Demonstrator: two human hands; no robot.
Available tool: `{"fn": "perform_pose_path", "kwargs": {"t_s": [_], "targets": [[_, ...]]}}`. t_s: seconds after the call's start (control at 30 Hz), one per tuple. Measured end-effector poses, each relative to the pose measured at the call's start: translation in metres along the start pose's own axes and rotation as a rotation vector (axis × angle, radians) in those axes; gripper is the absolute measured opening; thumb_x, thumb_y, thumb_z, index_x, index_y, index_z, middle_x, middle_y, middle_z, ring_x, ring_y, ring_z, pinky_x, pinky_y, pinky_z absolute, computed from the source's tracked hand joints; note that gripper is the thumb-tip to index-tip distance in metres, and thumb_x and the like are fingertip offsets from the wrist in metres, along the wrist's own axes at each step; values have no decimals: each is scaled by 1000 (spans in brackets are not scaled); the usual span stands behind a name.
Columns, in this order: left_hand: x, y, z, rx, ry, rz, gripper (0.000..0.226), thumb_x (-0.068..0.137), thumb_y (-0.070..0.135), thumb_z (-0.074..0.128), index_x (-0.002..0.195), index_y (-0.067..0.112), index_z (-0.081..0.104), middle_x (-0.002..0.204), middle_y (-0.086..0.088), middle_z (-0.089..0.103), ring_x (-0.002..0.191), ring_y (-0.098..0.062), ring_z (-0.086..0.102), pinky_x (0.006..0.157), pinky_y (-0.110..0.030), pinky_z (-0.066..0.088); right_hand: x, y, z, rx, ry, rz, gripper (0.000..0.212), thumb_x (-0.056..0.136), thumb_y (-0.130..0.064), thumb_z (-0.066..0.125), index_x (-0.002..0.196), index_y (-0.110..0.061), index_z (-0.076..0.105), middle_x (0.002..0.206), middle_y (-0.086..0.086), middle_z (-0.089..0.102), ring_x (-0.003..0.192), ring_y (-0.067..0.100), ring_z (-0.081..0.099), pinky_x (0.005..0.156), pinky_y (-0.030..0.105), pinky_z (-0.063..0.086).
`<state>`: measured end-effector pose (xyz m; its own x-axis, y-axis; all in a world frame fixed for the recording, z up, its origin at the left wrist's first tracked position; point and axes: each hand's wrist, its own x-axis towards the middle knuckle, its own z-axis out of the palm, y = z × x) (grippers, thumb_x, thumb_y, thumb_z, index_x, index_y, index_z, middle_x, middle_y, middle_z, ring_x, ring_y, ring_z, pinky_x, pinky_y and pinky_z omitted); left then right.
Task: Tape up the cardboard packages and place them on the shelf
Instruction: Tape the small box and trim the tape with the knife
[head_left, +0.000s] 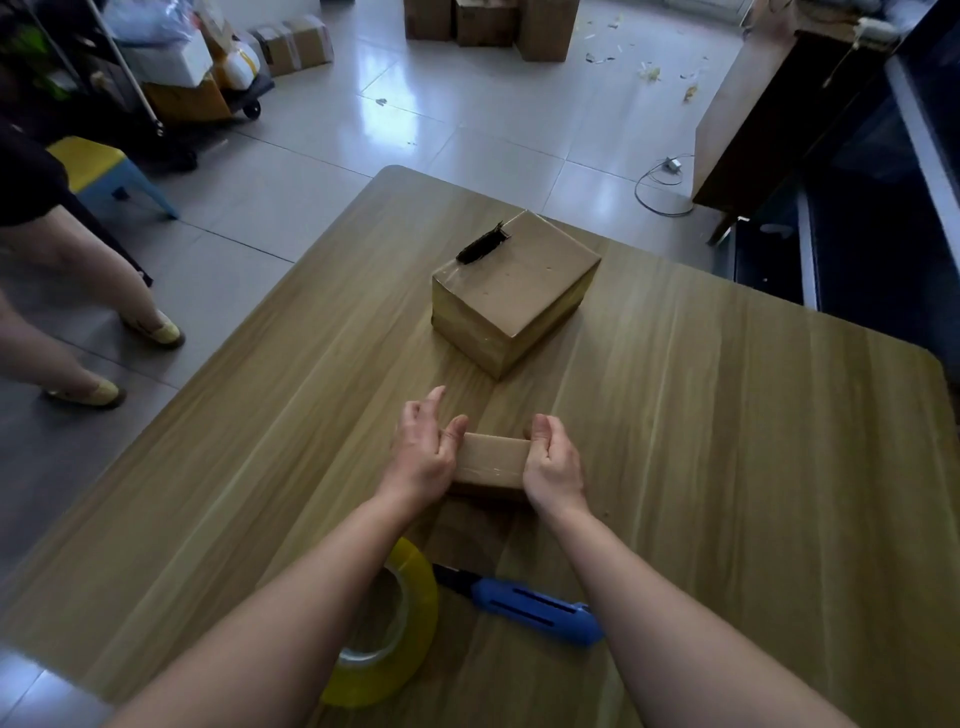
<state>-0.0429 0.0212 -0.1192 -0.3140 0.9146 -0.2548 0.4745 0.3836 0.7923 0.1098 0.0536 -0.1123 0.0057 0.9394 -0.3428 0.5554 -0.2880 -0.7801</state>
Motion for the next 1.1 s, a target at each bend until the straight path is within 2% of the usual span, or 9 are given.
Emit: {"fn": "perform_pose_path", "kwargs": {"t_s": [0.17,0.27,0.4,0.47,0.7,0.77,0.87,0.97,1.1], "targets": [[-1,4,-5,-159,-11,-76,66,96,46,46,152,29,16,150,-7,27,135,-26,34,107,-49,37,-1,-2,-7,27,-59,87,49,105,-45,28,140,-15,43,136,9,52,125,26,48,99,34,36],[-7,6,-9,-435,74,-319,67,97,48,45,153,22,18,152,-11,31,135,-29,35,106,-43,34,-5,-5,-6,116,-32,250,58,103,-49,31,149,-14,33,146,9,44,132,28,43,107,42,35],[-20,7,-4,-509,-24,-542,64,99,52,36,148,11,34,145,-12,41,132,-29,39,113,-46,29,-9,-11,-1,264,15,430,59,104,-45,33,153,-12,27,151,12,38,137,31,38,110,42,33],[-22,10,-3,-519,-50,-557,57,101,49,33,141,11,42,135,-11,49,123,-28,44,110,-44,33,-9,-11,-1,265,26,445,56,106,-42,29,153,-12,27,152,12,36,138,32,36,111,41,32],[-25,19,-10,-490,-114,-543,54,103,43,32,144,8,39,139,-12,44,118,-22,42,96,-29,30,-6,-7,-4,324,-35,466,59,105,-45,31,155,-18,21,156,9,31,141,31,32,115,47,28],[-24,22,-14,-523,-119,-559,56,102,45,34,142,7,41,134,-11,47,118,-23,43,98,-31,32,-4,-6,-8,402,-58,499,64,102,-50,38,155,-18,22,154,10,33,139,33,34,115,50,30],[-20,27,-17,-564,-35,-538,52,103,41,36,139,4,43,123,-9,49,113,-23,45,101,-35,34,-3,-7,-13,545,-46,489,56,100,-43,47,148,-18,33,137,13,47,124,32,46,108,48,38],[-19,31,-14,-508,-34,-510,51,104,39,31,147,11,36,140,-12,43,128,-27,40,108,-37,29,-4,-11,-13,473,-136,475,57,102,-40,42,154,-23,23,148,11,39,132,32,41,111,51,35],[-27,29,-10,-457,-64,-557,51,104,40,30,148,14,34,145,-14,40,132,-29,37,111,-41,28,-7,-7,-12,457,-180,511,58,104,-35,38,156,-29,13,155,11,30,136,35,37,112,55,33]]}}
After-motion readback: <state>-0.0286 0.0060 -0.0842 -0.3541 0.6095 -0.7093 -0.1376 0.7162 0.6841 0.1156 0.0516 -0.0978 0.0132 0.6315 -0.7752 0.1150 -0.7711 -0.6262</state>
